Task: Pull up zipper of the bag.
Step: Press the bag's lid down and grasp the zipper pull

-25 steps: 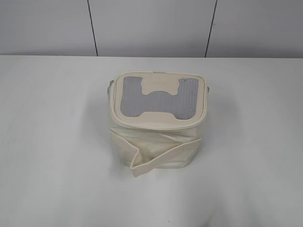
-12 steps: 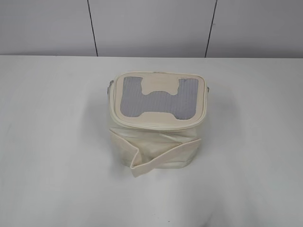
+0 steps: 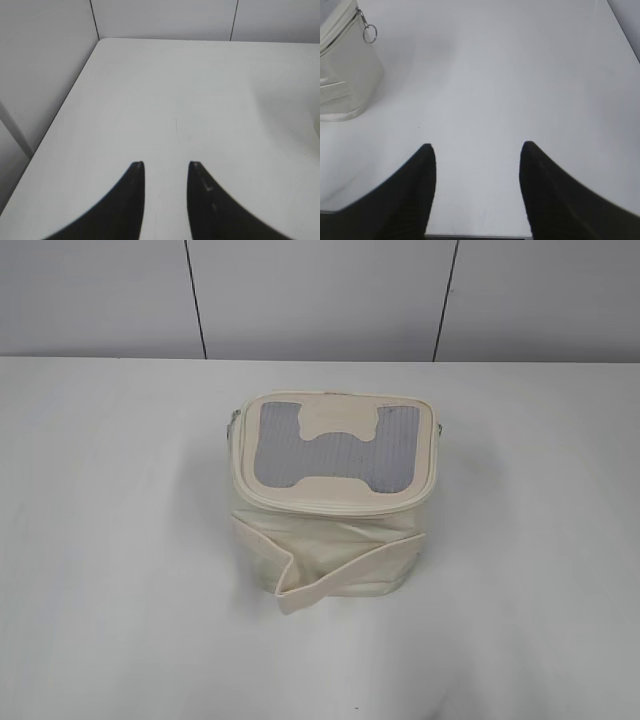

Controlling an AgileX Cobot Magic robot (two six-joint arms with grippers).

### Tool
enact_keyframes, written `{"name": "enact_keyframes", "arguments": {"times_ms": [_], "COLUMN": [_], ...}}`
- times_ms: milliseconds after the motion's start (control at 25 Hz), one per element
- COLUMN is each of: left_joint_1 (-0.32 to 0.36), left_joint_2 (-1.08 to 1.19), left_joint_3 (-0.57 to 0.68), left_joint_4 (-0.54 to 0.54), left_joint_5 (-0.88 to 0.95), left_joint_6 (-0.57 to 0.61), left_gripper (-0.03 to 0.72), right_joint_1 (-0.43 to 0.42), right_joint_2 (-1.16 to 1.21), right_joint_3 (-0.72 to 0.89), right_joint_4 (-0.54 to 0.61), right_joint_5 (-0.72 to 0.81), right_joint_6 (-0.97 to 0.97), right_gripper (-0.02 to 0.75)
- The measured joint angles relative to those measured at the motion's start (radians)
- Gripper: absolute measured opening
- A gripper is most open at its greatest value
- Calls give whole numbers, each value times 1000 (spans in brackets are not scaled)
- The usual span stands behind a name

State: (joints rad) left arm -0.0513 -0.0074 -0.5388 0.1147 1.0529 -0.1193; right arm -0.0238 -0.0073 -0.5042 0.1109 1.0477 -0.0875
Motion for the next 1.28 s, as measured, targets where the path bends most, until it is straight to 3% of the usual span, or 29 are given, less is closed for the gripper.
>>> {"name": "enact_keyframes", "arguments": {"times_ms": [200,320,520,680,960,1280], "left_joint_1": [0,0,0,0,0,0], "left_joint_2": [0,0,0,0,2,155], "left_joint_3": [0,0,0,0,0,-1], "left_joint_4": [0,-17,-63,-98,-115,-136], "left_joint_5": [0,0,0,0,-1,0], "left_joint_6": [0,0,0,0,0,0], "left_gripper": [226,226,226,226,226,232], "right_joint_1": [0,0,0,0,2,150], "right_joint_2": [3,91,477,892,1405,1716], "right_joint_3": [-2,-30,-128,-295,-706,-1066], "right_joint_4": [29,127,506,699,797,693], "right_joint_5": [-10,-106,-366,-354,-153,-35], "right_joint_6": [7,-51,-399,-663,-794,-798], "right_gripper": [428,403,368,365,365,364]}}
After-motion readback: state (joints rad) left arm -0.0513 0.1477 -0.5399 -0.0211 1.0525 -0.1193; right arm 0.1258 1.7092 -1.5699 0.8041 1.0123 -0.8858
